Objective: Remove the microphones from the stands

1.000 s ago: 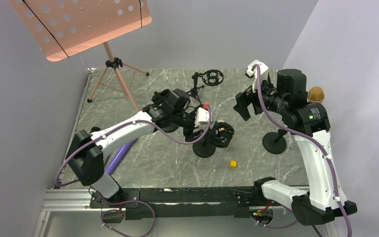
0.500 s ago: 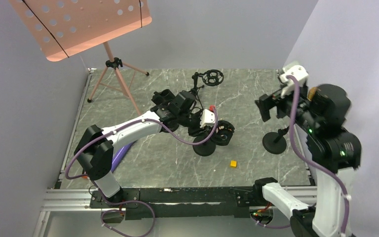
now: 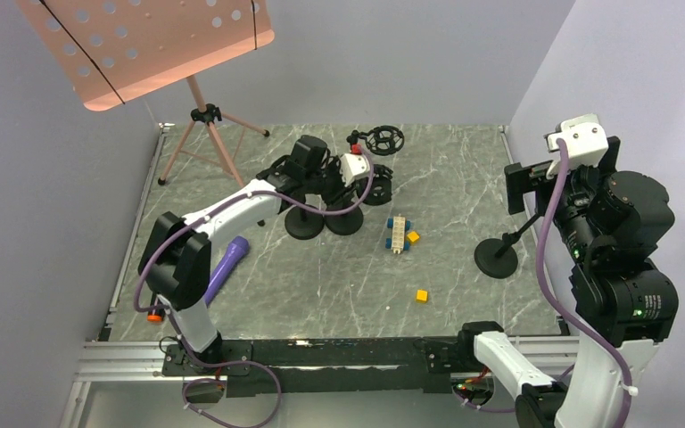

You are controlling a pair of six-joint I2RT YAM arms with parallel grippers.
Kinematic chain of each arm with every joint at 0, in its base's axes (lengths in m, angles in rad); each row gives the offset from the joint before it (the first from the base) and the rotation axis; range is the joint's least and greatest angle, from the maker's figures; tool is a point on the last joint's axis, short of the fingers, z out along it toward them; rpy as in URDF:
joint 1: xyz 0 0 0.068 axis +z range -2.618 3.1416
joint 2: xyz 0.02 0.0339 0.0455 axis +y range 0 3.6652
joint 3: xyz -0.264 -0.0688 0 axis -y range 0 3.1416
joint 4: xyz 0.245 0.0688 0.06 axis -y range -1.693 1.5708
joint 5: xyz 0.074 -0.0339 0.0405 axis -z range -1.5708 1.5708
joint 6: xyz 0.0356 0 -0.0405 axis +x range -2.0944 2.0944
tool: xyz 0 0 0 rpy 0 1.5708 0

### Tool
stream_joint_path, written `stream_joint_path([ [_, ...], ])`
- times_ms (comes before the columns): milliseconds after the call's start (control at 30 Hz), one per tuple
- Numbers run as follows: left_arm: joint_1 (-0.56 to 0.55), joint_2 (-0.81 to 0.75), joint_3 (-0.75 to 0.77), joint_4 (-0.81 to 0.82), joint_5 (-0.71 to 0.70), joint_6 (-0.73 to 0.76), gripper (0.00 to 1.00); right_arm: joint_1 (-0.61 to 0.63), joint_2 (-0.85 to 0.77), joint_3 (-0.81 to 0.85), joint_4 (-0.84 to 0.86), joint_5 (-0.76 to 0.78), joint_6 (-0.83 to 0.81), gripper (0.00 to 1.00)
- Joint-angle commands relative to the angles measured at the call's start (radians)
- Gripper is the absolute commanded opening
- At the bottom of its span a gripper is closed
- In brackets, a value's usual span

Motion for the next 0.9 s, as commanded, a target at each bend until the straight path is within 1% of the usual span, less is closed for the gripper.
stream_joint_path([
  [0, 0.025, 0.04, 0.102, 0.076, -0.041, -0.019, 0.34, -0.039, 0.004, 0.017, -0.039, 0.163, -0.003, 0.99],
  [33, 0.025, 0.04, 0.106, 0.074, -0.039, -0.024, 0.46, -0.046, 0.006, 0.014, -0.043, 0.199, -0.011, 0.99],
  [67, 0.025, 0.035, 0.104, 0.075, -0.03, -0.027, 0.53, -0.053, 0.007, 0.008, -0.043, 0.24, -0.021, 0.99],
  [133, 0.026, 0.014, 0.089, 0.086, -0.017, -0.038, 0.64, -0.07, 0.009, -0.001, -0.036, 0.323, -0.032, 0.99],
  [200, 0.024, -0.008, 0.084, 0.091, -0.019, -0.066, 0.71, -0.095, 0.011, -0.008, -0.048, 0.39, -0.048, 0.99],
  [333, 0.022, -0.046, 0.111, 0.047, -0.024, -0.109, 0.76, -0.122, 0.019, -0.077, -0.111, 0.438, -0.052, 0.99],
  [533, 0.018, -0.118, 0.118, 0.004, -0.002, -0.114, 0.77, -0.148, -0.007, -0.232, -0.072, 0.478, -0.06, 0.99],
  [633, 0.018, -0.143, 0.123, 0.003, 0.004, -0.113, 0.77, -0.155, -0.025, -0.318, -0.015, 0.508, -0.077, 0.99],
  [733, 0.016, -0.151, 0.143, -0.002, 0.017, -0.123, 0.77, -0.17, -0.039, -0.426, 0.094, 0.605, -0.119, 0.99],
  [867, 0.012, -0.143, 0.18, -0.012, 0.034, -0.14, 0.76, -0.187, -0.053, -0.491, 0.212, 0.607, -0.132, 0.92],
])
